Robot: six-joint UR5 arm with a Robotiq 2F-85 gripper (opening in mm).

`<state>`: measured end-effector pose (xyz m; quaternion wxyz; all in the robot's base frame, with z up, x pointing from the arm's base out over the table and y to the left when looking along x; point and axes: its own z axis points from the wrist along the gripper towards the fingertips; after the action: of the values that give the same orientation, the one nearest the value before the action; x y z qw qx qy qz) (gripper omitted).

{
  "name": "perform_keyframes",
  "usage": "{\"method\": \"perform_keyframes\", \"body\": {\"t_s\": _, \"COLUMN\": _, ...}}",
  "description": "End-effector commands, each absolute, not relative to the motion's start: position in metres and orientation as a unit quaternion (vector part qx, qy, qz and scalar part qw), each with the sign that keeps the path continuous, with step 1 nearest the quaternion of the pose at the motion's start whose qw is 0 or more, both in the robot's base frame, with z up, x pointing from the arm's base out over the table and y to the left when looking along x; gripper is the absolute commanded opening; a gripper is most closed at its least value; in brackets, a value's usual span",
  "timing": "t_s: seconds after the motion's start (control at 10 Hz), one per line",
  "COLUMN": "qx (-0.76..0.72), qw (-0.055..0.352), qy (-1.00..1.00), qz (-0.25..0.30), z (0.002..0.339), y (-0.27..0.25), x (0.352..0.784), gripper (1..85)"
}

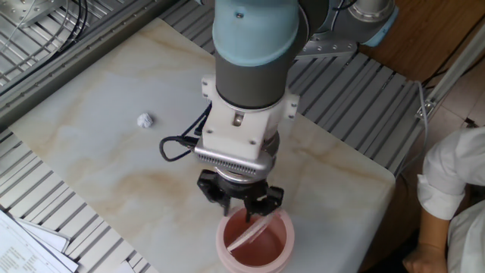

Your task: Put the garbage in the trash can

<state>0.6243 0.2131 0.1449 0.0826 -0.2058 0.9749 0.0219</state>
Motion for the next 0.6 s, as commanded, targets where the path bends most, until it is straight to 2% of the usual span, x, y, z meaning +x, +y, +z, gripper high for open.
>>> {"method": "perform_keyframes", "body": {"t_s": 0.0, "qx": -0.237, "qw": 0.081, "qy": 0.968, "qz": 0.017, "z": 0.149, "y": 0.207, "x": 0.622, "gripper": 71.3}}
{"method": "perform_keyframes", "body": {"t_s": 0.3, "qx": -0.235, "qw": 0.078, "qy": 0.969, "qz": 0.018, "z": 0.163, "y": 0.199, "x": 0.611, "gripper": 70.3}}
{"method": "perform_keyframes", "body": {"t_s": 0.5, "qx": -0.249, "qw": 0.078, "qy": 0.965, "qz": 0.012, "z": 0.164, "y": 0.174, "x": 0.603, "gripper": 67.3}}
